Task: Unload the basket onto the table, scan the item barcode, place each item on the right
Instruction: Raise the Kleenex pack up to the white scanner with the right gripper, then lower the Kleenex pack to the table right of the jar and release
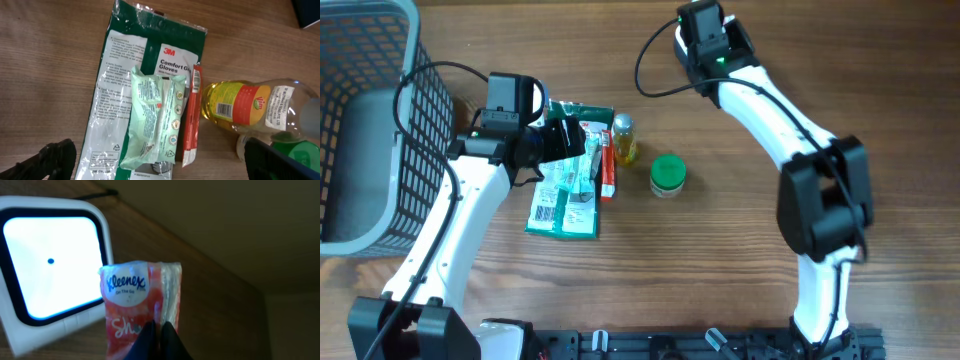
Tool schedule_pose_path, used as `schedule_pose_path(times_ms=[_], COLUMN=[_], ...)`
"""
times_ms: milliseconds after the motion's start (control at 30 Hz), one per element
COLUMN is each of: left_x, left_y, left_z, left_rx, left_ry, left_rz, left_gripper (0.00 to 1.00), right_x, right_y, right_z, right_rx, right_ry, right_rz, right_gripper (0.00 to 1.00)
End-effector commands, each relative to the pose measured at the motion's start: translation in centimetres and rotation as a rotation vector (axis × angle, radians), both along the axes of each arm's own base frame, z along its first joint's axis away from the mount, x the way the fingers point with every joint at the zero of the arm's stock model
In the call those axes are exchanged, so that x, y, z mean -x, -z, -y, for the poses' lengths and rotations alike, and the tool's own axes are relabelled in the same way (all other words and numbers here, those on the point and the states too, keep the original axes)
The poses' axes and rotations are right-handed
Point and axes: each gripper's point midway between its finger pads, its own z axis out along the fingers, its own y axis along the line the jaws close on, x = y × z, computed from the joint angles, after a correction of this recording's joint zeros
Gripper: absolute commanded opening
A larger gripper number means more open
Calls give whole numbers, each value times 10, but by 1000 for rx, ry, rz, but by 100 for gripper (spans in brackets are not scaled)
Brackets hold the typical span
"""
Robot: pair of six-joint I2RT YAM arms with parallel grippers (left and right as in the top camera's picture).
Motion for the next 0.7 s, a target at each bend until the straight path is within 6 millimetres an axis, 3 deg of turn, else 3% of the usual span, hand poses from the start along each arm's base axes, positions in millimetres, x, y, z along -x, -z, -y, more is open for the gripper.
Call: schedule_pose_path(times_ms=[0, 100, 133, 267, 333, 433, 667], left_x=[-3, -3, -3, -3, -3, -3, -3], left_y=[-5, -5, -5, -5, -5, -5, -5], left_z=[1, 1, 1, 1, 1, 1, 1], left_rx=[17, 17, 17, 17, 17, 17, 17], left_ry=[-9, -9, -9, -9, -9, -9, -9], left_rz=[11, 11, 11, 11, 11, 11, 11], left_gripper=[100, 100, 100, 100, 100, 100, 100], right_x=[32, 78, 109, 187, 216, 242, 271], right_y=[-99, -112, -105, -69, -52, -26, 42], right_z=[10, 20, 25, 46, 58, 68, 74], right_rx=[-200, -366, -455, -620, -619, -583, -582], right_ry=[44, 94, 135, 370, 477, 577, 773], right_rz=[132, 38, -69, -380, -493, -591, -636], right_gripper=[4, 4, 4, 4, 4, 4, 5])
